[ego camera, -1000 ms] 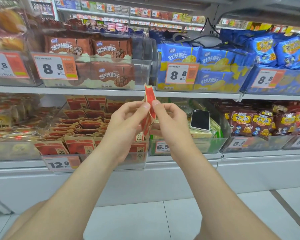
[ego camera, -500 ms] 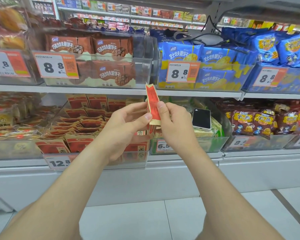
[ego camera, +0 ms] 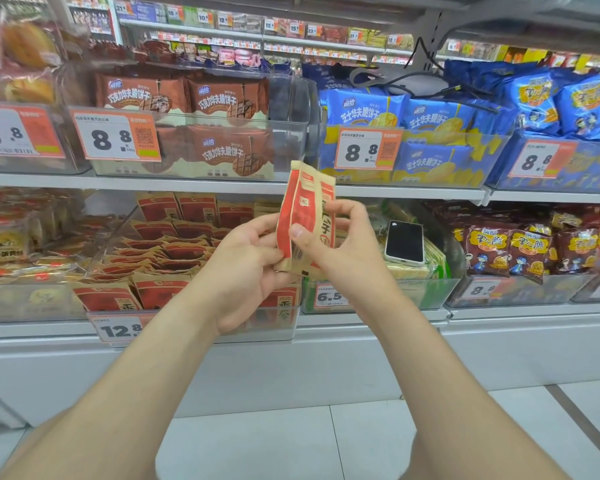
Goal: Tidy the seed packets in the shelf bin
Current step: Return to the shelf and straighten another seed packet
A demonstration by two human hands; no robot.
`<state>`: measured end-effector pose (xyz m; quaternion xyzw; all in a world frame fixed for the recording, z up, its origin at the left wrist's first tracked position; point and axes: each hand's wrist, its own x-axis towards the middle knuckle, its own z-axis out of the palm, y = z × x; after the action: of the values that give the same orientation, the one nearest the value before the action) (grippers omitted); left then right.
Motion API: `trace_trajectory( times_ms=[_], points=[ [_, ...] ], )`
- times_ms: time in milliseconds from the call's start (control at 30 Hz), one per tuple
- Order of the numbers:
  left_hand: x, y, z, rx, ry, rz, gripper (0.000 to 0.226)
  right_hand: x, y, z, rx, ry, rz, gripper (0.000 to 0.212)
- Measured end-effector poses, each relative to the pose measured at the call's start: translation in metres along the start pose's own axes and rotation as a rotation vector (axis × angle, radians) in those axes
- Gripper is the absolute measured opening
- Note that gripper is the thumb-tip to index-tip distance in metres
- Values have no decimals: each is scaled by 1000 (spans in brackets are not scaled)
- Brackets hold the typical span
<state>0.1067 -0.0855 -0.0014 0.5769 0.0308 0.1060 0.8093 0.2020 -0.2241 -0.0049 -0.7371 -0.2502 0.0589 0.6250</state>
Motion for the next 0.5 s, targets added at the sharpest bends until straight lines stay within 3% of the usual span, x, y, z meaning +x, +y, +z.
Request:
trace_trajectory(
  times_ms=[67,167,233,300,433,500],
  points=[
    [-2,3,3,-41,-42,-26,43,-1,-2,0,-30,67,-27,83],
    [-4,5,5,-20,-62,-31,37,-4,-9,0,-109,121,-43,91],
    [-4,3,6,39,-25,-13,36,-4,-11,-2,-178,128,-99,82],
    [-2,-1,7,14,56,12,35,-3,-11,-5,-140,20,-113,63],
    [1,-1,5,-104,252,40,32,4,-6,-12,156,-86,93,46],
    [2,2,2,-131,283,23,31,6,-5,-17,143,-129,203,26]
  ],
)
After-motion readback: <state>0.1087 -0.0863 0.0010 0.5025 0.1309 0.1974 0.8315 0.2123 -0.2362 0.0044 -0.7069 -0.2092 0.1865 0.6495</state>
